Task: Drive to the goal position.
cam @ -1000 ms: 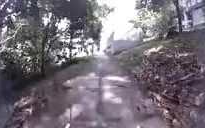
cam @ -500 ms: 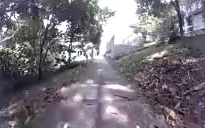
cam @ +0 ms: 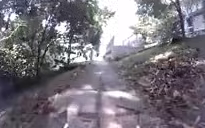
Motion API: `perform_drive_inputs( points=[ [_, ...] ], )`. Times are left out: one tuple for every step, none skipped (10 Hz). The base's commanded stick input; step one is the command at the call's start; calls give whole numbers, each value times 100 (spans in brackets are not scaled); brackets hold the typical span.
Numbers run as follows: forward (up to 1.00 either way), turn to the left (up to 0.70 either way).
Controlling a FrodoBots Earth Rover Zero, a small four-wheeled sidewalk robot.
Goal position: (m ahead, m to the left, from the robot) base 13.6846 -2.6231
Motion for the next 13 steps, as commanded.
perform_drive_inputs(
  points=[
    [70,0],
    [70,0],
    [70,0],
    [70,0],
    [70,0],
    [70,0],
    [70,0],
    [70,0],
    [70,0],
    [70,0],
    [70,0],
    [70,0],
    [70,0]
  ],
)
